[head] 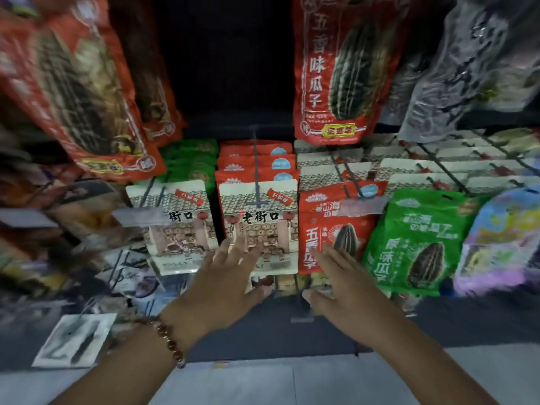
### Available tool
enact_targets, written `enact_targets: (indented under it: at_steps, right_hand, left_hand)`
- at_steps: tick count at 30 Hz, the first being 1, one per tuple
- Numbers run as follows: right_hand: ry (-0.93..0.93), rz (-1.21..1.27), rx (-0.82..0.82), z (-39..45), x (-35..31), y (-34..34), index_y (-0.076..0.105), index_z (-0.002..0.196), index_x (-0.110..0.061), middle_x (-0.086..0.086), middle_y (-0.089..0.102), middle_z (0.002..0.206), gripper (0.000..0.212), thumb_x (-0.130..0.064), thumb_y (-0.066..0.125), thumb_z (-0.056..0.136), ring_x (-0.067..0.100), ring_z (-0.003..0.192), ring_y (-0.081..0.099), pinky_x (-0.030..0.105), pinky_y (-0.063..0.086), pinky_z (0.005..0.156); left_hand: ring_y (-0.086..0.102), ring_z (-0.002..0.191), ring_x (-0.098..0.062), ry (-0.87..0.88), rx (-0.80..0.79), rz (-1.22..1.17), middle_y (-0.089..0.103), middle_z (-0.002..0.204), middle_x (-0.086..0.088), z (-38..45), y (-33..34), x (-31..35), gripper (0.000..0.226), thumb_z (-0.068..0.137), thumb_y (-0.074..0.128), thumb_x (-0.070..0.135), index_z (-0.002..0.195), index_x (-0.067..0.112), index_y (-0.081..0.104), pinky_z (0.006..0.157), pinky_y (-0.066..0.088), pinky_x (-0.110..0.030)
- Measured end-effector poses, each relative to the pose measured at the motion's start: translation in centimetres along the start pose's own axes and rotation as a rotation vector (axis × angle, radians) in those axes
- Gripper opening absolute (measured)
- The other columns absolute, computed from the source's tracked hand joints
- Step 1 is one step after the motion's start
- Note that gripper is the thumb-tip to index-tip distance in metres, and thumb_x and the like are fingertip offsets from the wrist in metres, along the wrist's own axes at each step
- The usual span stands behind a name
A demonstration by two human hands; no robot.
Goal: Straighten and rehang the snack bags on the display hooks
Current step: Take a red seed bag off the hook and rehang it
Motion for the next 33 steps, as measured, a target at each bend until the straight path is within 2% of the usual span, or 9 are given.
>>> enact_targets:
  at_steps: [4,9,13,19,27,30,33]
  right_hand:
    - [-0.121,-0.012,-0.067,1.0,-1.5,-0.1,0.001,0.153,-0.044,-0.016,-0.010,0.161,0.072,-0.054,0.045,0.097,0.014,0.149,-0.011,0.039,0.003,0.119]
    - [-0.175,-0.003,-0.029,2.5,-3.3,-0.4,0.003,0.154,-0.042,-0.014,-0.010,0.162,0.074,-0.052,0.047,0.096,0.013,0.150,-0.010,0.039,0.005,0.120]
    - [-0.157,-0.014,-0.045,2.0,-4.0,-0.5,0.000,0.154,-0.043,-0.015,-0.012,0.161,0.075,-0.051,0.047,0.096,0.013,0.149,-0.012,0.039,0.003,0.120]
    - [-0.065,-0.024,-0.031,1.2,-5.0,-0.8,-0.001,0.154,-0.042,-0.017,-0.012,0.161,0.075,-0.051,0.047,0.097,0.013,0.149,-0.012,0.039,0.003,0.119]
    - [-0.168,0.009,0.003,4.1,-12.8,2.8,-0.002,0.153,-0.043,-0.022,-0.016,0.159,0.074,-0.051,0.046,0.097,0.006,0.146,-0.018,0.037,0.002,0.119]
    - [-0.157,-0.008,-0.018,5.6,-15.0,4.1,-0.003,0.154,-0.042,-0.018,-0.017,0.160,0.075,-0.051,0.046,0.097,0.008,0.147,-0.019,0.041,0.004,0.121]
    - [-0.151,-0.031,-0.037,6.7,-16.6,4.9,-0.004,0.154,-0.040,-0.016,-0.017,0.160,0.076,-0.050,0.046,0.098,0.011,0.148,-0.017,0.039,0.000,0.120]
  left_hand:
    - [-0.016,0.149,-0.029,-0.135,0.039,-0.028,-0.022,0.161,-0.003,-2.6,-0.5,-1.0,0.076,0.096,0.030,0.066,0.153,0.037,-0.012,0.122,-0.002,-0.045]
    - [-0.019,0.148,-0.025,-0.233,0.114,-0.050,-0.023,0.160,-0.002,-4.5,-1.3,-2.0,0.075,0.097,0.030,0.064,0.154,0.035,-0.010,0.121,-0.003,-0.043]
    - [-0.016,0.149,-0.026,-0.207,0.127,-0.034,-0.023,0.160,-0.003,-3.9,-1.4,-2.3,0.076,0.096,0.027,0.066,0.153,0.035,-0.011,0.121,-0.003,-0.042]
    - [-0.023,0.146,-0.025,-0.098,0.131,-0.054,-0.025,0.159,-0.003,-2.2,-2.2,-3.5,0.077,0.096,0.028,0.066,0.153,0.036,-0.013,0.122,-0.003,-0.044]
    - [-0.014,0.149,-0.028,-0.105,0.100,-0.021,-0.021,0.161,-0.004,-4.2,0.2,-11.7,0.078,0.093,0.021,0.070,0.154,0.033,-0.010,0.122,0.001,-0.044]
    - [-0.017,0.149,-0.028,-0.143,0.060,-0.042,-0.022,0.161,-0.005,-5.4,0.7,-14.8,0.076,0.097,0.029,0.063,0.154,0.033,-0.010,0.122,-0.001,-0.044]
    - [-0.016,0.149,-0.026,-0.170,0.077,-0.091,-0.022,0.161,-0.004,-5.8,0.9,-17.0,0.076,0.097,0.033,0.062,0.154,0.034,-0.008,0.121,-0.001,-0.043]
Point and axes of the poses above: each hand's wrist, its own z-axis towards the middle knuckle, its own y-axis out of the palm, x = y × z, the point moved 1 cm from there along z, towards the middle knuckle
